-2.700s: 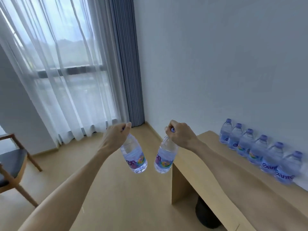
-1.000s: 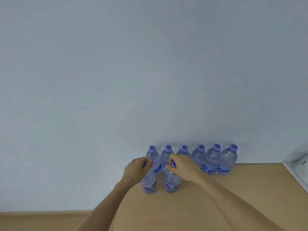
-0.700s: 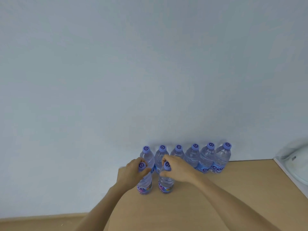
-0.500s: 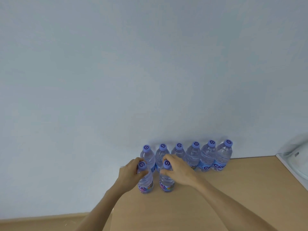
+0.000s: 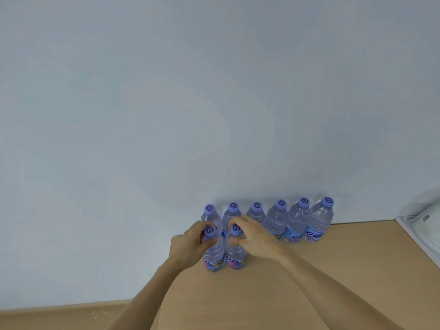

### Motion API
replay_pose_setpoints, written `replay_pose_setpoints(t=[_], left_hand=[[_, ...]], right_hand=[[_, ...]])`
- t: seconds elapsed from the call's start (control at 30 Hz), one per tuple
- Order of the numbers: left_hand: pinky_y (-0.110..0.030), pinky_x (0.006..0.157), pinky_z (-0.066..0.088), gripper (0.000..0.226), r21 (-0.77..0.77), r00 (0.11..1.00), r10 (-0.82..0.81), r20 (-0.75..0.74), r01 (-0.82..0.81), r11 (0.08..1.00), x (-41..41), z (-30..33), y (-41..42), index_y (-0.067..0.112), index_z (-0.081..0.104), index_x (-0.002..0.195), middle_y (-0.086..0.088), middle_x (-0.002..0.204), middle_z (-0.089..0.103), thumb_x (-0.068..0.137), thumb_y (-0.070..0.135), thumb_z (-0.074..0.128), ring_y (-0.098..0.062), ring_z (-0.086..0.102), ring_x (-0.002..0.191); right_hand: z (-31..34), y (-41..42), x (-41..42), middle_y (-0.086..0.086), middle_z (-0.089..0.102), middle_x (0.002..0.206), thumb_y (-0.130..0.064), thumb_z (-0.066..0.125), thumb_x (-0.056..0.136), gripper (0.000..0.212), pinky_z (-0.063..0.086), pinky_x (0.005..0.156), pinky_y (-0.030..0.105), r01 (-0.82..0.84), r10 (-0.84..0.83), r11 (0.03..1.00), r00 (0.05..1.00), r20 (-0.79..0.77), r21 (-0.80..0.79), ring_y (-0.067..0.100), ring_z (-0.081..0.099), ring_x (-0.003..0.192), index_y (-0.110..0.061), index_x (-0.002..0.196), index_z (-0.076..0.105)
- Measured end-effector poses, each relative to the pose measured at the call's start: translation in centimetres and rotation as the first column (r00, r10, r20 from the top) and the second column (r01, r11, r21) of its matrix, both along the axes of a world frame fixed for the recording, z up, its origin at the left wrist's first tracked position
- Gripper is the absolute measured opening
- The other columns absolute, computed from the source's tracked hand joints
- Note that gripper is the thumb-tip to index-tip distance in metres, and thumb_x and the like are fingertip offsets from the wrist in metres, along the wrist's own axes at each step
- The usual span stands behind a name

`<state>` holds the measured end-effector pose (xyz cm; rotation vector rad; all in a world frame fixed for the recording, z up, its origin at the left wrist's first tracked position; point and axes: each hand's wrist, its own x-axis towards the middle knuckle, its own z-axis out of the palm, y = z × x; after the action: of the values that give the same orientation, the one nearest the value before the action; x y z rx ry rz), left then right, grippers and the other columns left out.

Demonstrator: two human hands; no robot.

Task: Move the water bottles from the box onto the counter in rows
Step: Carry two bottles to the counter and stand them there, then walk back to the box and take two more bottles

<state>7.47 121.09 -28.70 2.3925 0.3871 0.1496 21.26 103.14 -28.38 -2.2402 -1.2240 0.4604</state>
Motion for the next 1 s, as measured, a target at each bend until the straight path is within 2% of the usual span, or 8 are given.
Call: replay_pose_setpoints(t=[0.2, 0.3, 0.47, 0.57, 0.67, 0.83, 0.9, 1.0], left_hand=[[-0.039, 0.079, 0.053, 0.029, -0.057, 1.0, 0.025, -0.006, -0.026, 0.998, -0.1, -0.1, 0.2, 0.038, 0.053, 0.112, 0.014, 0.092, 0.059, 0.085, 0.036, 0.064, -0.008, 0.057, 0.078], [-0.034, 0.073, 0.053, 0.034, -0.084, 1.0, 0.011, -0.016, -0.013, 0.996, -0.1, 0.3, 0.8, 0.042, 0.052, 0.113, 0.015, 0.082, 0.057, 0.083, 0.043, 0.066, -0.003, 0.053, 0.07], [-0.029, 0.063, 0.047, 0.023, -0.129, 0.996, 0.022, 0.087, -0.011, 0.992, -0.4, 0.5, 1.5, 0.044, 0.054, 0.107, 0.01, 0.067, 0.051, 0.087, 0.042, 0.064, -0.004, 0.047, 0.059], [-0.02, 0.057, 0.043, 0.017, -0.155, 0.987, 0.017, 0.159, 0.008, 0.988, -0.4, 1.2, 1.6, 0.044, 0.055, 0.1, 0.003, 0.066, 0.053, 0.09, 0.033, 0.063, -0.005, 0.045, 0.057], [-0.012, 0.056, 0.04, 0.018, -0.182, 0.976, 0.014, 0.219, 0.027, 0.983, -0.1, 2.5, 0.8, 0.04, 0.059, 0.098, 0.004, 0.065, 0.056, 0.092, 0.023, 0.06, -0.005, 0.046, 0.056], [-0.012, 0.059, 0.042, 0.013, -0.178, 0.962, -0.079, 0.262, 0.129, 0.976, 1.3, 5.3, -2.8, 0.035, 0.063, 0.094, -0.002, 0.067, 0.059, 0.093, 0.023, 0.059, -0.004, 0.048, 0.057], [-0.014, 0.059, 0.041, 0.012, -0.168, 0.955, -0.138, 0.261, 0.186, 0.968, 2.2, 6.3, -4.9, 0.033, 0.063, 0.094, -0.006, 0.068, 0.058, 0.093, 0.022, 0.06, -0.004, 0.048, 0.058], [-0.014, 0.056, 0.038, 0.011, -0.146, 0.934, -0.214, 0.286, 0.263, 0.954, 4.0, 7.9, -9.2, 0.032, 0.063, 0.094, 0.0, 0.063, 0.051, 0.093, 0.021, 0.061, -0.004, 0.044, 0.056]], right_hand=[[-0.2, -0.8, -0.4, -0.016, 0.043, 0.097, -0.042, 0.064, 0.088, 0.028, 0.041, 0.074, 0.024, 0.037, -0.037, 0.999, 0.998, -0.055, 0.004, 0.006, 0.049, 0.083, -0.036, 0.107, 0.044], [-0.1, -1.2, -0.5, -0.021, 0.044, 0.099, -0.049, 0.066, 0.083, 0.041, 0.037, 0.07, 0.018, 0.094, -0.094, 0.996, 0.991, -0.097, -0.007, 0.0, 0.049, 0.082, -0.039, 0.115, 0.042], [-0.2, -2.4, -1.0, -0.018, 0.049, 0.1, -0.056, 0.064, 0.083, 0.057, 0.04, 0.071, 0.021, 0.18, -0.184, 0.982, 0.979, -0.084, -0.059, 0.003, 0.052, 0.086, -0.033, 0.13, 0.039], [0.0, -3.3, -1.6, -0.02, 0.046, 0.091, -0.051, 0.062, 0.088, 0.054, 0.037, 0.067, 0.018, 0.223, -0.227, 0.973, 0.972, -0.058, -0.063, -0.001, 0.05, 0.081, -0.029, 0.133, 0.041], [0.8, -4.7, -2.1, -0.011, 0.052, 0.093, -0.044, 0.06, 0.092, 0.048, 0.04, 0.071, 0.021, 0.262, -0.265, 0.963, 0.963, -0.05, -0.059, 0.003, 0.052, 0.082, -0.024, 0.132, 0.043], [2.9, -8.8, -2.6, -0.012, 0.055, 0.083, -0.043, 0.056, 0.092, 0.029, 0.048, 0.073, 0.029, 0.352, -0.351, 0.936, 0.936, 0.013, -0.02, 0.004, 0.052, 0.076, -0.029, 0.117, 0.051], [3.8, -11.4, -2.6, -0.013, 0.056, 0.081, -0.046, 0.056, 0.092, 0.025, 0.046, 0.07, 0.026, 0.407, -0.406, 0.914, 0.913, 0.04, -0.009, 0.002, 0.051, 0.072, -0.031, 0.112, 0.052], [5.4, -16.7, -2.8, -0.015, 0.057, 0.082, -0.049, 0.055, 0.089, 0.022, 0.041, 0.066, 0.023, 0.51, -0.508, 0.86, 0.855, 0.104, 0.016, -0.001, 0.051, 0.072, -0.034, 0.105, 0.053]])
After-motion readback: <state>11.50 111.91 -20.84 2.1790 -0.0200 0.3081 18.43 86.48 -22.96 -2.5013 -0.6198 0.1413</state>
